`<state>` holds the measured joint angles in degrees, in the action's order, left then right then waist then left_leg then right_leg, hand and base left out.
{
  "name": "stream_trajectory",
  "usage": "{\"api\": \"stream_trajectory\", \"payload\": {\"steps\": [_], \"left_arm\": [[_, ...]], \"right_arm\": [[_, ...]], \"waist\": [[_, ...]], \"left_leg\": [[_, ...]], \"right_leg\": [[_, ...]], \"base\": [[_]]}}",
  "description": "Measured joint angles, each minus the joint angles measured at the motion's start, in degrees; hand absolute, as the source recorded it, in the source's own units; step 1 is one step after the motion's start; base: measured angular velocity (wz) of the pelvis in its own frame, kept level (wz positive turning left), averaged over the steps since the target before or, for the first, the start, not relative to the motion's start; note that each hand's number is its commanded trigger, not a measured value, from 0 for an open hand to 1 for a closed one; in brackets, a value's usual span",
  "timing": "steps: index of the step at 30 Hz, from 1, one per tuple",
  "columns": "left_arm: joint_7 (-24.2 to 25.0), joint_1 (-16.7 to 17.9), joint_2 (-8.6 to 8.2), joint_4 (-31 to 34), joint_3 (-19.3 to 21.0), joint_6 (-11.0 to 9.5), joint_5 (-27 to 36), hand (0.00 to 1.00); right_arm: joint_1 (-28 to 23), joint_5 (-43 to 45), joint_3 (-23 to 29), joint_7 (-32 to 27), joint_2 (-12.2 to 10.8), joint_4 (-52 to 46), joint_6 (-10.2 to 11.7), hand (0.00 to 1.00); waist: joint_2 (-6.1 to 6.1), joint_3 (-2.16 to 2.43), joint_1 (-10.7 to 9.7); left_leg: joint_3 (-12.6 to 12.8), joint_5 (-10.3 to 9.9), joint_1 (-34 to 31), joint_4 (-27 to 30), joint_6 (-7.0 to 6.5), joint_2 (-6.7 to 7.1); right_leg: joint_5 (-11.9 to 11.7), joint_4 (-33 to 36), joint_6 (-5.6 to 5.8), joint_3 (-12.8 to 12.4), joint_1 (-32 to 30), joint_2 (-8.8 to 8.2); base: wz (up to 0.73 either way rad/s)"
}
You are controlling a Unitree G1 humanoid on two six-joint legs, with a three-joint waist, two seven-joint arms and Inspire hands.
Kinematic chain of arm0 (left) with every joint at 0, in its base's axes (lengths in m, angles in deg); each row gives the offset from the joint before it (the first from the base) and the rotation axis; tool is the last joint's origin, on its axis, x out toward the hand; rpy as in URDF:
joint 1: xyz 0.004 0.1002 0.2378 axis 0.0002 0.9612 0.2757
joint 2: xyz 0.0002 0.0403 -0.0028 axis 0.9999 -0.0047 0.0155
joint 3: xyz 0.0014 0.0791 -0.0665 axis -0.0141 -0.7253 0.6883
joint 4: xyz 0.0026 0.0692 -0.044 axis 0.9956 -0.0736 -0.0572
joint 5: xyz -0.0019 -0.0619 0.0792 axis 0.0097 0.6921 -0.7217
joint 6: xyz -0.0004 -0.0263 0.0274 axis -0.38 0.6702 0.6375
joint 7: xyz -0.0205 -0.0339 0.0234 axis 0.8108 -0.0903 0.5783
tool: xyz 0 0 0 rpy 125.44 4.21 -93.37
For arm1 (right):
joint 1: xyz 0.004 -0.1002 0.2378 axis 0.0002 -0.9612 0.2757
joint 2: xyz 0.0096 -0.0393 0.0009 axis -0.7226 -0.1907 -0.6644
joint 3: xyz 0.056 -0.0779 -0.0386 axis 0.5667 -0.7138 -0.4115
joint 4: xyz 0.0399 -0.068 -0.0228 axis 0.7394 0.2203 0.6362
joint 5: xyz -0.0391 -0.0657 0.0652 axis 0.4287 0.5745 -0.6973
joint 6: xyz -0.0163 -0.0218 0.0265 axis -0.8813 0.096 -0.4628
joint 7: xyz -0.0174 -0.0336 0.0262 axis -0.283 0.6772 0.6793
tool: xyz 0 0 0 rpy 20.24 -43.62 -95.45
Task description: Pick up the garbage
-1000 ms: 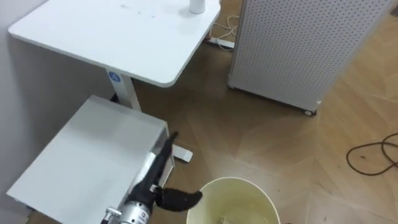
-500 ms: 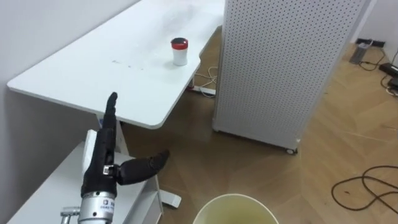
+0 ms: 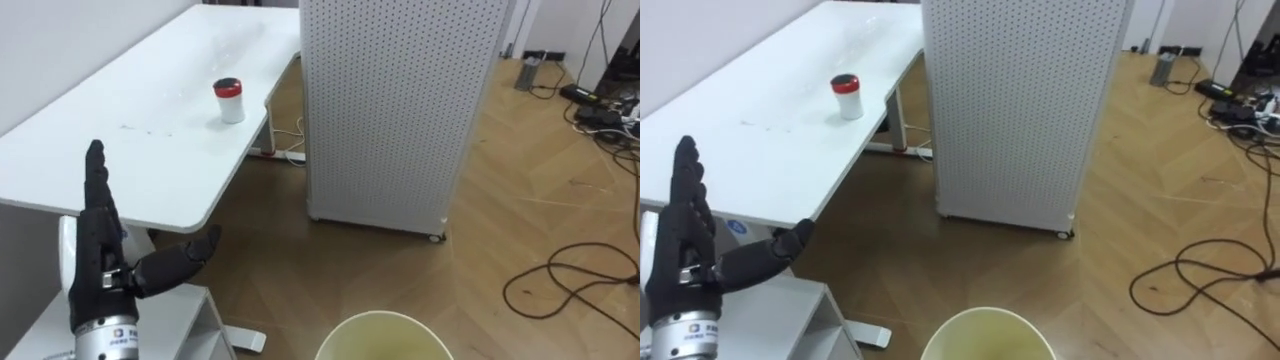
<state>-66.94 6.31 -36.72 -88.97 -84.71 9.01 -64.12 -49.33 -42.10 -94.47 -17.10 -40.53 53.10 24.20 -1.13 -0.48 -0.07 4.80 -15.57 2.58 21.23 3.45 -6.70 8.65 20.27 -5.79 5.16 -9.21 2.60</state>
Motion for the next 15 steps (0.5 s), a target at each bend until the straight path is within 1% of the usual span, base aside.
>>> {"api": "stream_trajectory", "payload": {"steps": [1, 2, 3, 5, 8, 12, 15], "left_arm": [[0.05, 0.01, -0.06, 0.05, 0.0, -0.04, -0.01, 0.0], [0.04, 0.04, -0.13, 0.07, 0.07, -0.06, -0.06, 0.0], [-0.01, 0.14, -0.13, 0.15, 0.24, -0.06, -0.09, 0.0], [-0.11, 0.14, -0.12, 0.23, 0.31, -0.08, -0.02, 0.0], [-0.42, 0.17, -0.11, 0.37, 0.31, -0.08, -0.02, 0.0], [-0.92, 0.16, -0.07, 0.6, 0.31, -0.12, 0.02, 0.0], [-1.24, 0.22, -0.02, 0.6, 0.34, -0.13, 0.03, 0.0]], "right_arm": [[-0.01, 0.05, 0.06, 0.0, 0.13, -0.01, 0.0, 1.0], [-0.01, 0.08, 0.47, 0.06, 0.33, -0.01, 0.0, 1.0], [-0.08, 0.06, 1.08, 0.11, 0.31, 0.0, -0.01, 1.0], [-0.07, -0.05, 1.7, 0.58, 0.43, -0.02, -0.01, 1.0], [-0.1, -0.06, 1.69, 1.05, 0.32, -0.1, -0.01, 1.0], [-0.22, -0.02, 1.67, 1.11, 0.3, -0.19, -0.01, 1.0], [-0.33, -0.01, 1.62, 0.99, 0.15, -0.2, -0.01, 1.0]], "waist": [[-0.18, -0.05, 0.11], [-0.72, -0.02, 0.33], [-1.23, 0.27, 0.4], [-1.67, 0.52, 0.48], [-1.61, 0.49, 0.36], [-1.49, 0.43, 0.27], [-1.25, 0.35, 0.36]], "left_leg": [[-0.39, 0.04, -0.09, -0.88, 0.05, 0.33], [-0.23, 0.27, -0.22, -3.14, 0.19, 0.57], [-0.18, 0.28, 0.29, -4.51, 0.25, 0.69], [-0.12, 0.41, 1.47, -6.76, 0.4, 0.91], [-0.11, 0.56, 2.17, -8.1, 0.33, 1.5], [0.22, 1.03, 2.25, -8.96, -0.47, 2.52], [0.61, 1.13, 2.62, -9.23, -0.66, 2.67]], "right_leg": [[-0.05, -0.19, 0.07, -0.16, 0.16, 0.0], [-0.29, -0.74, 0.24, -0.47, 0.49, 0.19], [-0.41, -0.86, 0.45, -0.54, 0.48, 0.34], [-0.69, -1.29, 0.88, -0.48, 0.47, 0.4], [-1.12, -1.62, 1.52, -0.49, 0.4, -0.02], [-1.47, -1.79, 2.36, -0.71, 0.13, -0.7], [-1.81, -2.41, 2.75, -1.28, 0.43, -0.77]], "base": [[-0.05], [-0.13], [-0.13], [-0.03], [0.0], [-0.01], [-0.04]]}}
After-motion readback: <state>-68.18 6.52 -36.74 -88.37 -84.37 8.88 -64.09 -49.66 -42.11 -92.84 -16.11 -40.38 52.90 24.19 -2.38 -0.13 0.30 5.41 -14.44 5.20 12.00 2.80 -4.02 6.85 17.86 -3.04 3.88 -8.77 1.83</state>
